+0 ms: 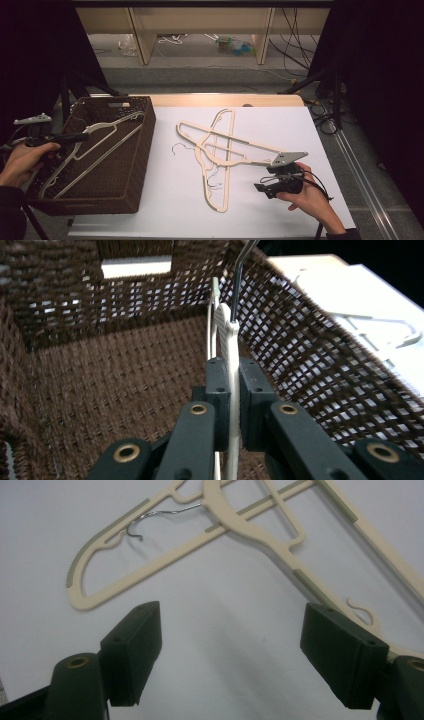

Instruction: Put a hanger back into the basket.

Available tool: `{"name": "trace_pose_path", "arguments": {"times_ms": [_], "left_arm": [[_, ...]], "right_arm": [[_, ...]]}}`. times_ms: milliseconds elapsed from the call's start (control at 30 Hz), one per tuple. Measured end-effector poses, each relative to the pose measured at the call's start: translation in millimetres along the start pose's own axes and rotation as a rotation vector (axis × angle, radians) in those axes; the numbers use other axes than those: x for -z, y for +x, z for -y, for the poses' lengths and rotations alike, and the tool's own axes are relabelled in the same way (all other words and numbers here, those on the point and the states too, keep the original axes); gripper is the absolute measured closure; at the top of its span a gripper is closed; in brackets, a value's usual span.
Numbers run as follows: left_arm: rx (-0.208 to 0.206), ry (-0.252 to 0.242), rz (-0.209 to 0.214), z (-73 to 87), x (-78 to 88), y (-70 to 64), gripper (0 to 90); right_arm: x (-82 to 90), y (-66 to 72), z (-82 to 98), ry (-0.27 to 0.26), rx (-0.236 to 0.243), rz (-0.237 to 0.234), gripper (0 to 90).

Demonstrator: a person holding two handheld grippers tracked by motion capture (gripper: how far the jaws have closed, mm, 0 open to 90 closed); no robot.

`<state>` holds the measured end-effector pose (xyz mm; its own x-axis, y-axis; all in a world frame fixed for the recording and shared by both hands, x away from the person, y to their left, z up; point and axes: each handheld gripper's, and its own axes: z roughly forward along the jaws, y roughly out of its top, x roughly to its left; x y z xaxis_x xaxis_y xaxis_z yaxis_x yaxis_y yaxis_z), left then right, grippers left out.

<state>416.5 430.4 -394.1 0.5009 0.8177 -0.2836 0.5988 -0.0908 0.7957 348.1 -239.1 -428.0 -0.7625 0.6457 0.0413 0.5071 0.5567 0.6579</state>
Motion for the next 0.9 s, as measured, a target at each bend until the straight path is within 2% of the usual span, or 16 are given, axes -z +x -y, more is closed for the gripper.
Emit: {"name": "trace_pose_path", "arguments": {"times_ms": [67,233,267,367,433,500,533,600,700,733,767,867,900], "left_arm": [[-0.007,0.036,-0.022,3.2,-4.7,3.0,85.0],[0.014,0.039,-0.079,6.6,-3.7,10.0,84.1],[0.018,0.046,-0.102,7.8,-3.5,10.6,83.2],[0.007,0.059,-0.166,10.3,-2.1,11.4,78.7],[0.004,0.059,-0.182,11.6,0.1,11.9,77.0],[0.019,0.041,-0.257,11.5,3.4,8.8,70.6],[0.007,0.027,-0.290,10.8,6.4,5.2,67.7],[0.019,-0.008,-0.327,9.2,11.2,-1.6,61.9],[0.022,-0.099,-0.326,4.2,21.6,-16.9,57.3],[0.017,-0.112,-0.315,2.1,24.2,-23.6,55.0],[0.001,-0.125,-0.304,0.3,26.3,-31.0,53.5],[-0.039,-0.164,-0.265,-4.8,30.5,-56.7,49.7],[-0.039,-0.164,-0.265,-4.8,30.5,-56.7,47.3]], "right_arm": [[-0.4,-0.7,0.4,-0.002,0.002,0.006,25.3],[-1.0,-1.8,1.4,-0.001,0.009,0.006,25.3],[-1.3,-2.0,1.3,-0.003,0.012,0.006,25.3],[-2.7,-1.3,1.7,-0.011,0.008,0.006,25.3],[-2.1,-2.2,1.4,0.001,0.012,0.002,25.3],[-2.4,-1.7,1.7,0.003,0.006,0.003,25.3],[-2.8,-2.0,1.8,0.001,0.010,0.005,25.3],[-4.2,-1.7,2.2,-0.009,0.008,0.009,25.3],[-5.1,-2.0,2.2,-0.008,0.008,0.010,25.3],[-3.9,-1.1,1.7,0.007,-0.009,0.001,25.3],[-4.2,-1.9,1.9,0.008,0.008,0.002,25.3],[-4.6,-1.9,2.1,0.006,0.008,0.003,25.3],[-4.1,-1.1,1.6,0.011,-0.007,0.000,25.3]]}}
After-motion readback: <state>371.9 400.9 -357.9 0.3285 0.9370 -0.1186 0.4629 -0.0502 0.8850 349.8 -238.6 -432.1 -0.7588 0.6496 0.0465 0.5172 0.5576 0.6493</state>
